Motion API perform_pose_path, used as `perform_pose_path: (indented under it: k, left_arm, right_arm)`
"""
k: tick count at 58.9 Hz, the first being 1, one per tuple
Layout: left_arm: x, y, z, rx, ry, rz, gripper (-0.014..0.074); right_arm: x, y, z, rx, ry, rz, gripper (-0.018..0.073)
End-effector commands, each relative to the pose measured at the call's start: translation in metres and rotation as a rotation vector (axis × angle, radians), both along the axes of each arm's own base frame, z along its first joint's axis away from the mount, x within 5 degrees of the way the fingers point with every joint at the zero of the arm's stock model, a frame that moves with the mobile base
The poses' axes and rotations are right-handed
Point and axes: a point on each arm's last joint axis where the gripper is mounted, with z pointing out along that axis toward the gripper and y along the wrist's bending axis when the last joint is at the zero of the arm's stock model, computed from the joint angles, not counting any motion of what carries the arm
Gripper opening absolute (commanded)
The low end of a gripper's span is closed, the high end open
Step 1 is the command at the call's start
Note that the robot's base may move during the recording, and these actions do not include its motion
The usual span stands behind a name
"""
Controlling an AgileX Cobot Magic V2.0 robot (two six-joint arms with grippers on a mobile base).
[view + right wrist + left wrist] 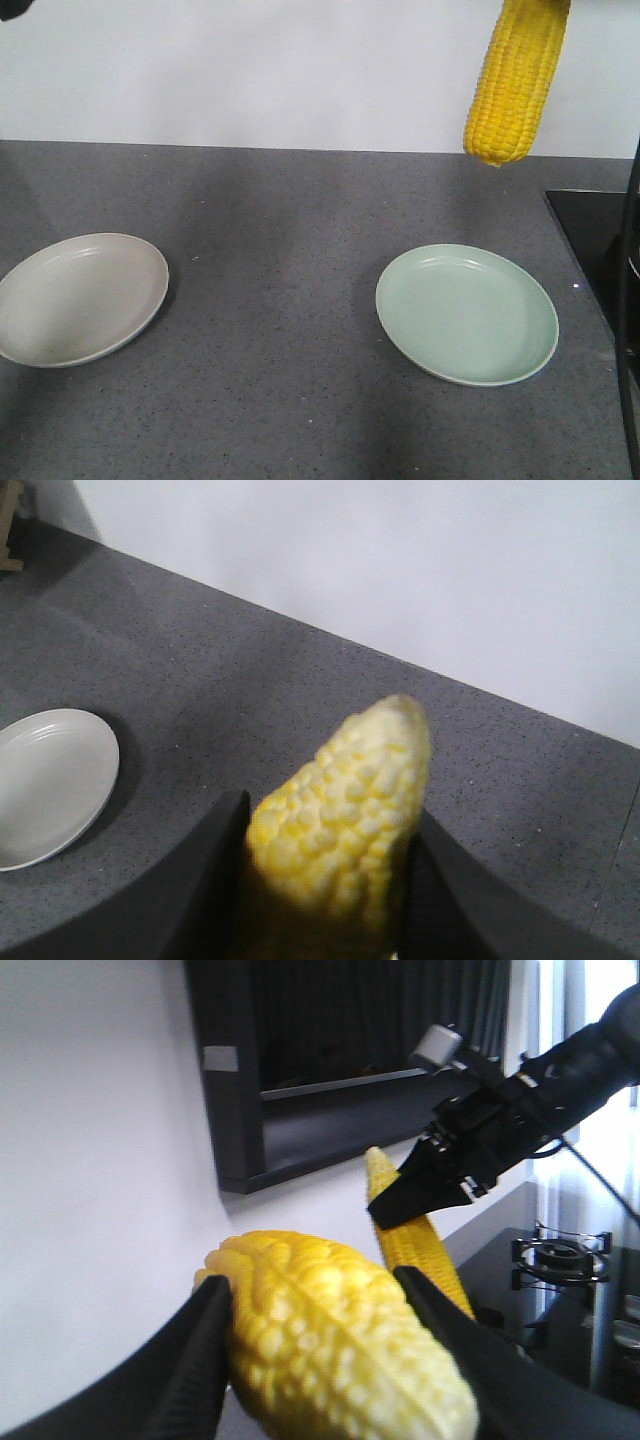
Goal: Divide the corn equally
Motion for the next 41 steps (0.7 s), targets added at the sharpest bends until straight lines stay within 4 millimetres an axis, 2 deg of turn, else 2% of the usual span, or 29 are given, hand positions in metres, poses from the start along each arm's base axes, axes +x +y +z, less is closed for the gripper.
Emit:
perform_pose_path:
  k: [1,11,20,32,41]
  left_arm:
    - [0.011,0.009,-0.01,-0.035,0.025,0.137,-0.0006]
    - [0.029,0.02,-0.051,-0.038,0.123,0.319,-0.0006]
    - [0.033,0.023,-0.076,-0.017,0.186,0.363,-0.0006]
    - [0.034,0.025,-0.094,-0.002,0.234,0.384,-0.0006]
    - [0.035,0.027,-0.1,-0.047,0.279,0.41,-0.0006]
  right_arm:
    - [-0.014,-0.002,0.02,0.022,-0.094,-0.007,-0.0008]
    - [-0.009,-0.005,0.009,-0.043,-0.028,-0.023,-0.0008]
    - [0.002,-0.009,0.0,-0.063,0.009,-0.071,-0.0008]
    - [0.025,-0.008,-0.019,-0.063,0.073,-0.077,-0.0008]
    - [0.044,-0.007,-0.042,-0.067,0.148,-0.084,-0.0008]
